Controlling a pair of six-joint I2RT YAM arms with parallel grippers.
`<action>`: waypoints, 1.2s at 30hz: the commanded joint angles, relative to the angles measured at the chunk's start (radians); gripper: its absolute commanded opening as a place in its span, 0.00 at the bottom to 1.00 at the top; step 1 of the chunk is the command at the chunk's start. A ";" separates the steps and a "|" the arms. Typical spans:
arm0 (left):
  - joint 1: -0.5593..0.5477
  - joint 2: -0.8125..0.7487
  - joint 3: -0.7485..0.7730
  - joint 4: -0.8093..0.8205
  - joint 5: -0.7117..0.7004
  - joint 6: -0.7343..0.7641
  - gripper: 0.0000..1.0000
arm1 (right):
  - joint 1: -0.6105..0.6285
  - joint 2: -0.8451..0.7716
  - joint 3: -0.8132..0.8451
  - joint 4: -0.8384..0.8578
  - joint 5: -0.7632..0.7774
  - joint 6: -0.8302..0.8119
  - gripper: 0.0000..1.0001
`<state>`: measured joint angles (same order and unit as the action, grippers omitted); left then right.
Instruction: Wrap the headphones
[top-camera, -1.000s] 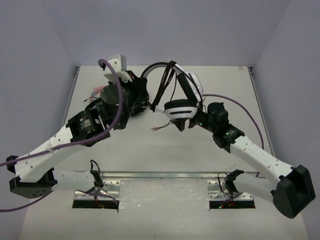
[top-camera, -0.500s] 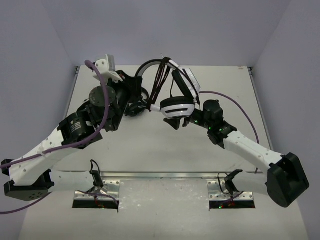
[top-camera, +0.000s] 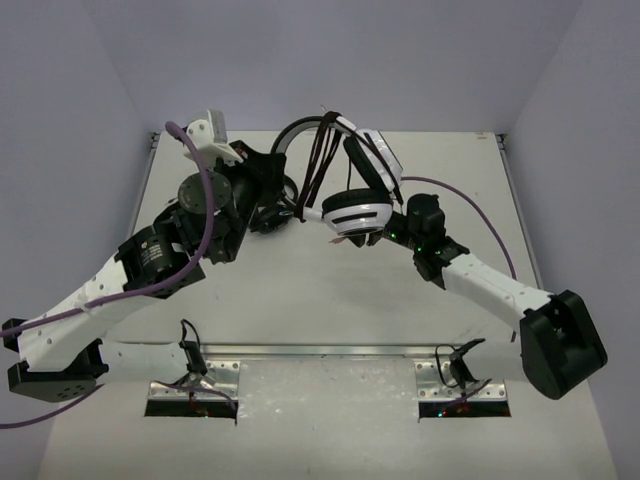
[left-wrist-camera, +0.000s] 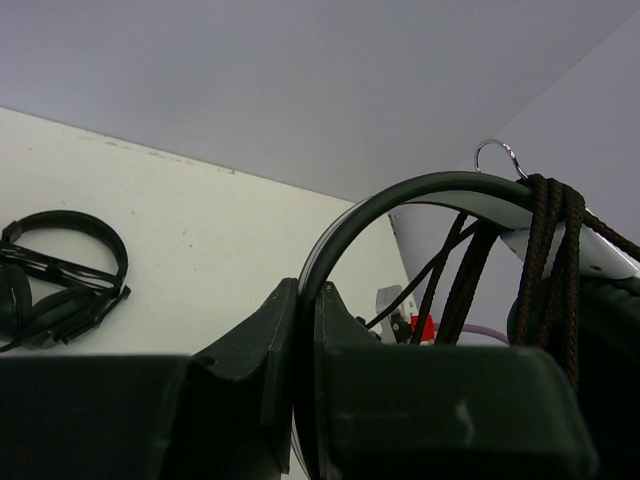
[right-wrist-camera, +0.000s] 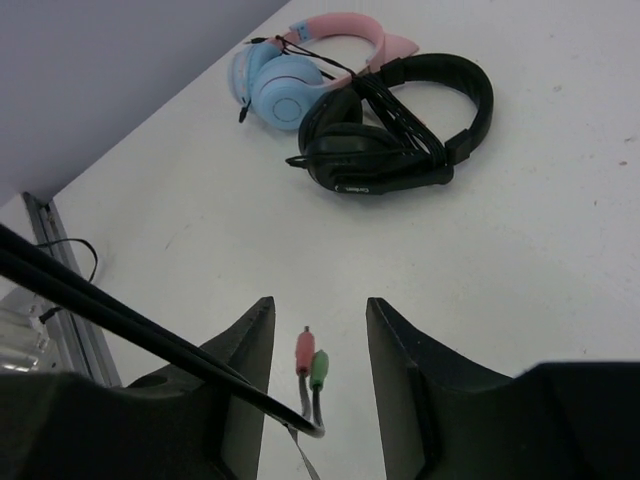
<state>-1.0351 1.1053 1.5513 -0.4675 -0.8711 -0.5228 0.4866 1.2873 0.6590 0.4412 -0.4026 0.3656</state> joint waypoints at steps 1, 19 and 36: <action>-0.010 -0.062 -0.006 0.142 -0.005 -0.098 0.00 | 0.001 0.007 0.008 0.125 -0.057 0.022 0.42; -0.010 -0.030 -0.062 0.305 -0.245 -0.086 0.00 | 0.102 -0.109 -0.246 0.318 -0.046 0.155 0.01; -0.011 0.082 -0.148 0.434 -0.344 -0.276 0.00 | 0.431 -0.428 -0.358 0.298 0.094 0.275 0.13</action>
<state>-1.0405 1.2083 1.3800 -0.2256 -1.1679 -0.6762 0.9073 0.8410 0.3336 0.6483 -0.2924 0.5617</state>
